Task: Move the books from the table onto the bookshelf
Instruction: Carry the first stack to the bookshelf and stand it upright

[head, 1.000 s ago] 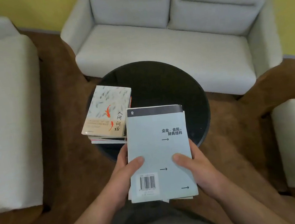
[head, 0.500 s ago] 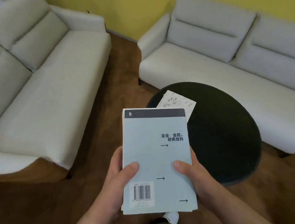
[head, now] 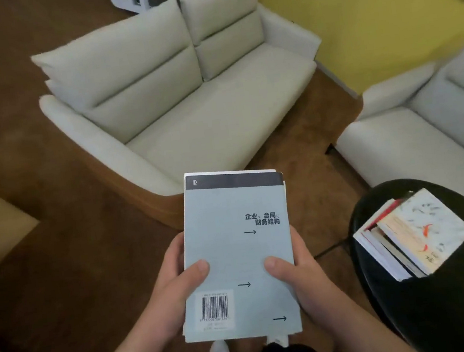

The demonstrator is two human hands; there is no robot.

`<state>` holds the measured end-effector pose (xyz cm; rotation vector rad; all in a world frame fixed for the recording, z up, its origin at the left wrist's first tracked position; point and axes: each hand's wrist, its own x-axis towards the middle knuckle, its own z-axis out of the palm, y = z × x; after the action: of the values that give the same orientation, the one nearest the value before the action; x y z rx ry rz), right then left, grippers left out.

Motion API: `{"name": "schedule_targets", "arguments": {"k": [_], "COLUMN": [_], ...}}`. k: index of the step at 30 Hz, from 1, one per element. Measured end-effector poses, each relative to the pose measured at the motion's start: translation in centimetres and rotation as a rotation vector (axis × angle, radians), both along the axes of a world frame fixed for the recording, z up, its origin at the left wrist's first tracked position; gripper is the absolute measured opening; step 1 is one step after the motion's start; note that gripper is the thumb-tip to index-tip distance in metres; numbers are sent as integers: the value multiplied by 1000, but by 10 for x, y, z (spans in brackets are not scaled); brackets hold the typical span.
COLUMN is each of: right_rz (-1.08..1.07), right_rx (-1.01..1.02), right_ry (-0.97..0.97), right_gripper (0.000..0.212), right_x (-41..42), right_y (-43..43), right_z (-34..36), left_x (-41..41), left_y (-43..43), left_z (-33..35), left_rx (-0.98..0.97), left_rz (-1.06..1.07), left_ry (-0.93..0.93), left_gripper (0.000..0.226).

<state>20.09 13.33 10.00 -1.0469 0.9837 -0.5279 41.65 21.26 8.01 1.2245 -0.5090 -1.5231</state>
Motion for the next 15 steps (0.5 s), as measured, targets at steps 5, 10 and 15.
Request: {"name": "schedule_targets", "arguments": {"k": [5, 10, 15], "right_rz": [165, 333, 482], "right_rx": [1, 24, 22], "right_ry": [-9, -23, -60], "right_gripper": [94, 94, 96], "right_x": [85, 171, 263], "right_y": [-24, -52, -93], "right_z": [-6, -19, -26], "left_x": [64, 122, 185], "left_y": [20, 28, 13], "left_z": [-3, -9, -5], "left_rx": [1, 12, 13], "left_rz": [217, 448, 599], "left_ry": [1, 5, -42], "left_gripper": [119, 118, 113]}}
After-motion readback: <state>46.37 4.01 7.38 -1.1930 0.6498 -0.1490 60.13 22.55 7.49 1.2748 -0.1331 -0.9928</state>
